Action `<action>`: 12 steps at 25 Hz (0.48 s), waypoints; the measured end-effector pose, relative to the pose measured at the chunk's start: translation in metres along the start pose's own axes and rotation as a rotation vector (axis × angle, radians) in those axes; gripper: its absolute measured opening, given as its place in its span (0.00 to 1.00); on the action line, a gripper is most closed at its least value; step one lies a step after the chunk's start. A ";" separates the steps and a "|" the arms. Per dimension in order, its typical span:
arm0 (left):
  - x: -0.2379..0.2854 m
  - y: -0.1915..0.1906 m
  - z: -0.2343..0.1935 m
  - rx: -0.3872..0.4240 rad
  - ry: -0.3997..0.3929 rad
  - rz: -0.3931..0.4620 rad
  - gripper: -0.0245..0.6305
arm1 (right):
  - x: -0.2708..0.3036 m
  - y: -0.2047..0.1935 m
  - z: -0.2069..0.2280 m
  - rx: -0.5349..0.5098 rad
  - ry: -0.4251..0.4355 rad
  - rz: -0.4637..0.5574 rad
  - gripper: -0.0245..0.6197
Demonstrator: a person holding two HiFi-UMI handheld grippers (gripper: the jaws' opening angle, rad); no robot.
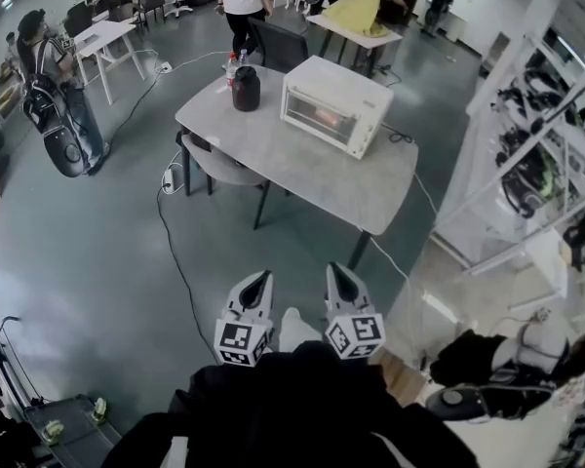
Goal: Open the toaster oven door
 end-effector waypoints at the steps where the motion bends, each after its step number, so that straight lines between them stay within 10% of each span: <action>1: 0.003 0.004 -0.006 -0.004 0.005 -0.001 0.04 | 0.007 0.001 -0.001 0.000 0.000 0.003 0.04; 12: 0.105 0.029 -0.127 0.065 -0.031 -0.009 0.04 | 0.159 0.002 0.006 0.015 -0.023 0.013 0.04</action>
Point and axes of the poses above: the fingertips, and each gripper's own axes: x forward along the fingers, z to its right, y out of its top, the point moved 10 cm from there along -x, backward along the fingers, and after that the axes turned 7 degrees about -y, right-handed, at the moved point
